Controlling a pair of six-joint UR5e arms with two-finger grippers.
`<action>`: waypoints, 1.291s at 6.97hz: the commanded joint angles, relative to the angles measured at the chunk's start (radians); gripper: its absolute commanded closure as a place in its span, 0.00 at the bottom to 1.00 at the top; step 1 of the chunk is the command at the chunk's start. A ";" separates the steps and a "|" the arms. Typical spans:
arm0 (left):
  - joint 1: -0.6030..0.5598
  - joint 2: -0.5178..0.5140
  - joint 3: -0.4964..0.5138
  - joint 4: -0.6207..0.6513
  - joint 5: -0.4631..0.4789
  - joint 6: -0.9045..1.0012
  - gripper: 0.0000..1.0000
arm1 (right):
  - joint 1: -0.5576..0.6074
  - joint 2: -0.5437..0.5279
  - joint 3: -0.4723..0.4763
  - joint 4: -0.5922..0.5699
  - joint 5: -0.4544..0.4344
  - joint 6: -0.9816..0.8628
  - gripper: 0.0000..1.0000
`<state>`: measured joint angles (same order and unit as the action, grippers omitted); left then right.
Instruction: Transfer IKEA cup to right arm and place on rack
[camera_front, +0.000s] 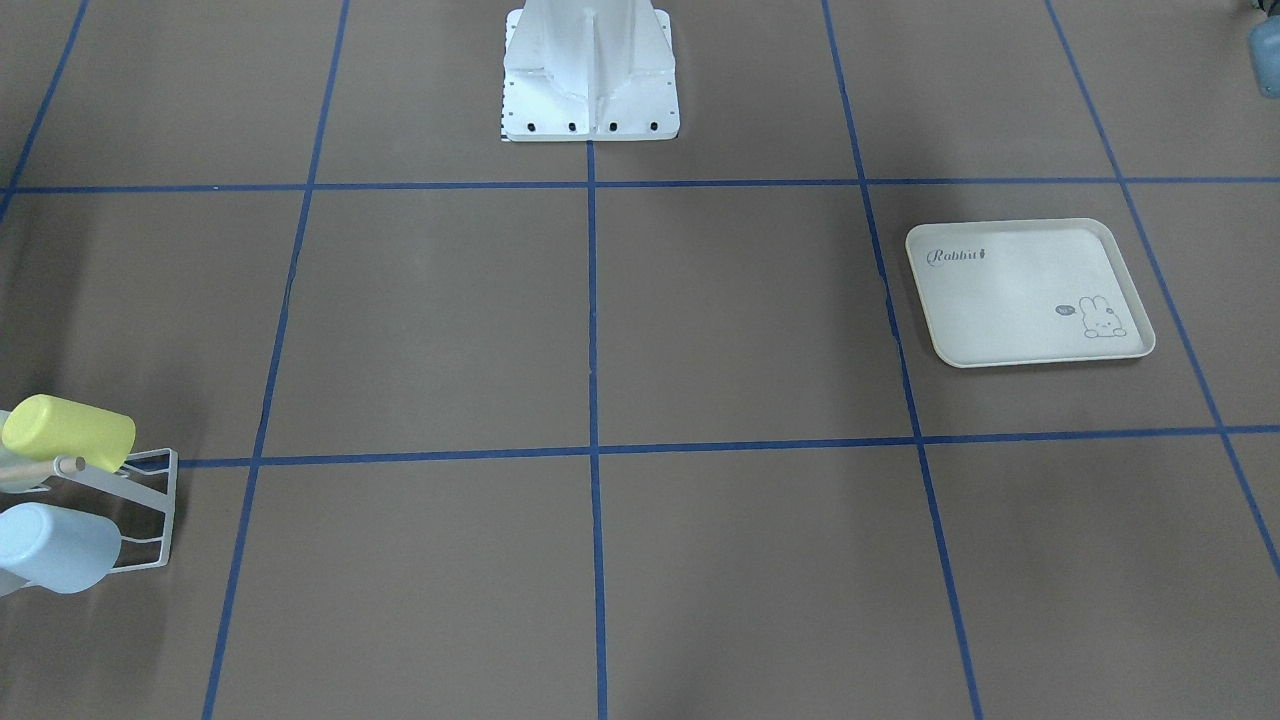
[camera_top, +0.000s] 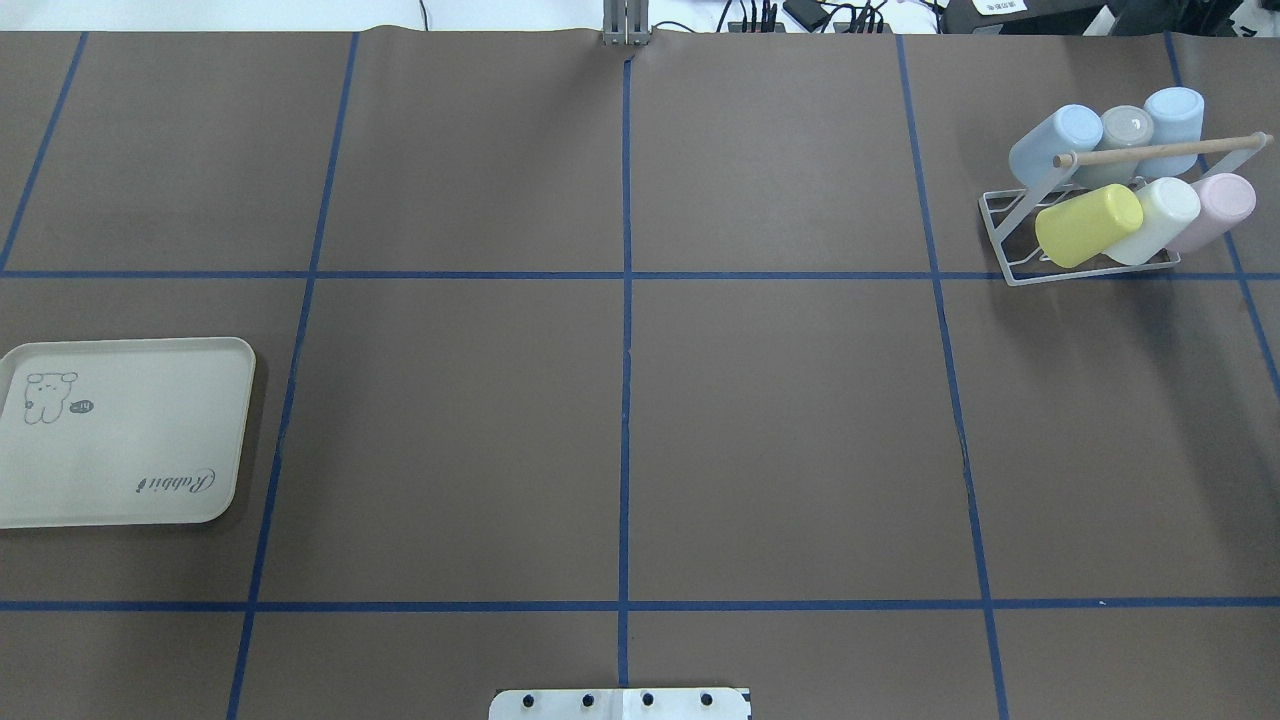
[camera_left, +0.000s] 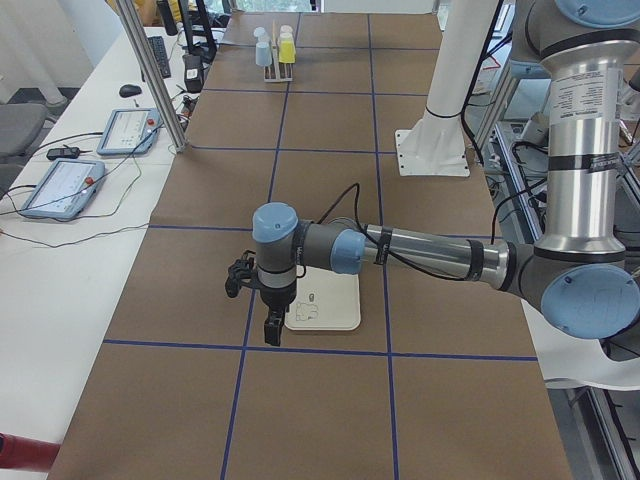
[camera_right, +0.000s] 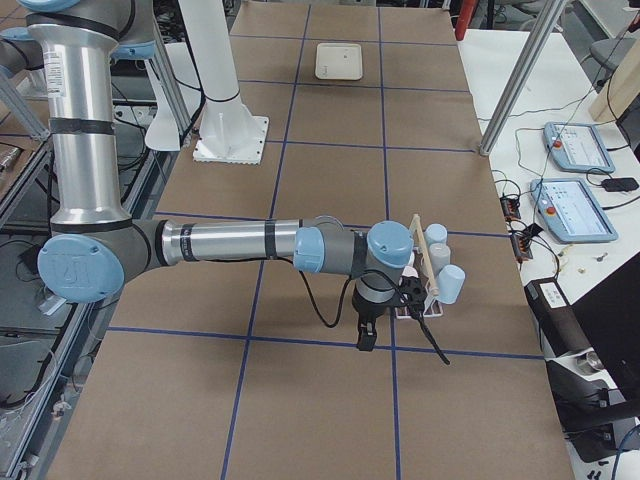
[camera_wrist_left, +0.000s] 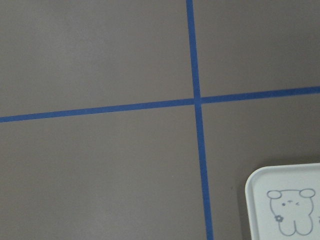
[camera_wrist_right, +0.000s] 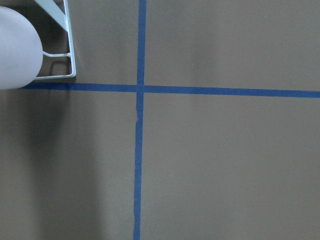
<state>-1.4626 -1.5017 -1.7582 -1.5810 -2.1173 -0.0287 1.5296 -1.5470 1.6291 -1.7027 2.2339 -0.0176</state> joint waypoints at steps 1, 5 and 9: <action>-0.071 0.003 -0.020 0.004 -0.053 0.122 0.00 | 0.000 -0.001 0.002 0.000 0.016 0.001 0.00; -0.088 0.001 -0.075 -0.011 -0.145 0.112 0.00 | 0.011 -0.083 0.078 0.002 0.056 -0.001 0.00; -0.085 -0.011 -0.053 -0.011 -0.135 0.115 0.00 | 0.009 -0.073 0.091 0.002 0.059 0.001 0.00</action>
<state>-1.5481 -1.5098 -1.8116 -1.5916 -2.2525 0.0866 1.5393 -1.6232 1.7187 -1.7012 2.2927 -0.0177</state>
